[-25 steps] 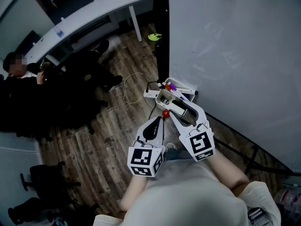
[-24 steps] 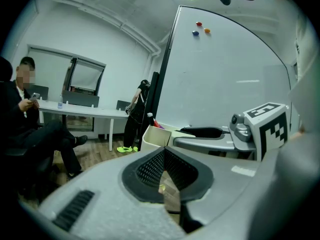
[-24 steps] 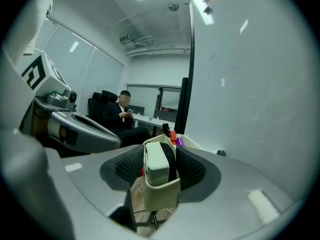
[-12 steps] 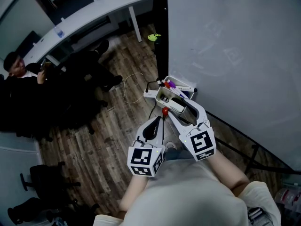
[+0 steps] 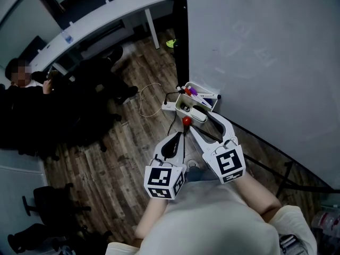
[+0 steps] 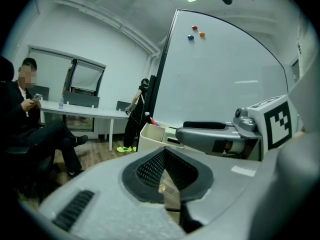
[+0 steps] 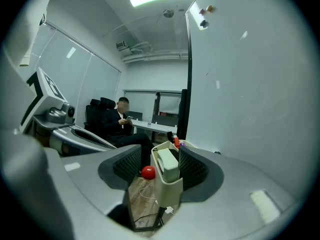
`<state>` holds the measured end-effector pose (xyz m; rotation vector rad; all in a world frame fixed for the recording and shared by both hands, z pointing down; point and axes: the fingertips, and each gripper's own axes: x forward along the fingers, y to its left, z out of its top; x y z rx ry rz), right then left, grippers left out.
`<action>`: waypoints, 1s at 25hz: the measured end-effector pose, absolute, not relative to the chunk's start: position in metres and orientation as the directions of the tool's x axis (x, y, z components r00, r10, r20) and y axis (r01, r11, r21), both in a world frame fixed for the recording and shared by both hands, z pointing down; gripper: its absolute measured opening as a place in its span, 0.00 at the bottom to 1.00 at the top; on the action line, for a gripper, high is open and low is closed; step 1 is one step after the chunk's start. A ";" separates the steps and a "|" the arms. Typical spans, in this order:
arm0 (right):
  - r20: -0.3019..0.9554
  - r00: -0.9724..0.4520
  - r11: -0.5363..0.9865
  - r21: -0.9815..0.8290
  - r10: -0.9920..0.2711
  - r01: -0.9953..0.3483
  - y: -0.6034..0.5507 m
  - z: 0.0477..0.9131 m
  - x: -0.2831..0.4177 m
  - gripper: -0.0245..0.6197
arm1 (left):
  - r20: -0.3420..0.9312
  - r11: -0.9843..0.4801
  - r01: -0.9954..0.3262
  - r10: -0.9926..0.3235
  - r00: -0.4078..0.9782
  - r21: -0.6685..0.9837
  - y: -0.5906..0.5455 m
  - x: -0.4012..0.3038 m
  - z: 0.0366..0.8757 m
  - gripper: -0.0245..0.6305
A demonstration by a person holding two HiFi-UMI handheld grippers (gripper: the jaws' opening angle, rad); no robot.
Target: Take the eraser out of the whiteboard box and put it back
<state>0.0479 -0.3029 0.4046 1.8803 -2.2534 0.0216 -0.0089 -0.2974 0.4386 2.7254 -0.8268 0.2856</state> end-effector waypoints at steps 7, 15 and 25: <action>0.163 -0.159 0.178 0.112 -0.974 -0.978 -0.287 0.408 0.040 0.40 | 0.271 -0.798 -0.565 -0.508 0.818 0.209 -0.283 -0.017 0.446 0.04; 0.189 -0.148 0.168 0.092 -0.971 -0.982 -0.260 0.416 0.025 0.37 | 0.281 -0.796 -0.566 -0.505 0.816 0.213 -0.261 -0.031 0.451 0.04; 0.196 -0.152 0.165 0.055 -0.969 -0.985 -0.224 0.426 0.014 0.20 | 0.293 -0.790 -0.576 -0.511 0.808 0.211 -0.229 -0.041 0.457 0.04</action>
